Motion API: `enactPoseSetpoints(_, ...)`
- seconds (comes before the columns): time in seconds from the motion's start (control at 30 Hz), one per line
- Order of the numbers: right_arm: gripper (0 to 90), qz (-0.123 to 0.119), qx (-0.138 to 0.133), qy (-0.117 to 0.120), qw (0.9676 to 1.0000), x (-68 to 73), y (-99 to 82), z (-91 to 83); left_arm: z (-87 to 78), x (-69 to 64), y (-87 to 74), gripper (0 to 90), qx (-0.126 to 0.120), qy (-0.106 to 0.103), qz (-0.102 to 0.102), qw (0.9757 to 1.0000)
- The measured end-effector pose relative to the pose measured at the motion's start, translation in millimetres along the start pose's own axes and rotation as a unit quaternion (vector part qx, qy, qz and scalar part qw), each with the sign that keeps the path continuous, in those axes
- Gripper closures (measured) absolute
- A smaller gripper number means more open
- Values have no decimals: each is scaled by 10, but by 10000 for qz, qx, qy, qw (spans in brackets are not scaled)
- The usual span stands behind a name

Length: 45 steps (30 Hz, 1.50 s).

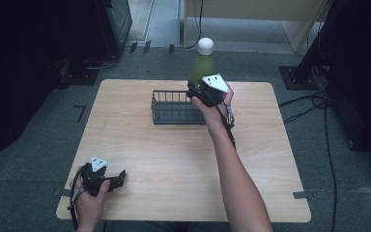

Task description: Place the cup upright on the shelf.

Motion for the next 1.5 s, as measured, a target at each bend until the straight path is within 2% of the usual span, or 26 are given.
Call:
enactPoseSetpoints(0.3, 205, 23, 124, -17, 9999, -38, -146, 123, 0, 0, 0, 15, 3, -3, 1, 10000)
enactPoseSetpoints(0.4, 205, 32, 159, 41, 9999, -21, -220, 155, 0, 0, 0, 15, 2, -2, 0, 10000)
enactPoseSetpoints(0.6, 205, -1, 287, 41, 9996, -26, -367, 190, 0, 0, 0, 15, 1, -1, 0, 10000)
enactPoseSetpoints(0.83, 205, 10, 351, 39, 9994, -46, -455, 201, 0, 0, 0, 15, 1, -2, 0, 10000)
enactPoseSetpoints(1.3, 203, 87, 330, 27, 9994, -64, -519, 190, 1, -2, 1, 15, -5, -2, -6, 10000)
enactPoseSetpoints(1.43, 197, 94, 417, 54, 9991, -62, -520, 191, 1, -2, 1, 15, -4, -1, -7, 10000)
enactPoseSetpoints(1.5, 189, 180, 500, 95, 9985, -71, -521, 194, 1, -2, 1, 15, -5, -1, -6, 10000)
Point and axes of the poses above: each handheld gripper's, and its own axes: z roughly forward along the jaws, y roughly out of its top, x roughly to its left, the point moved 9 cm from there along z, roughly forward along the jaws, and after that the axes turned 1 degree about x, right-handed, at the moved point
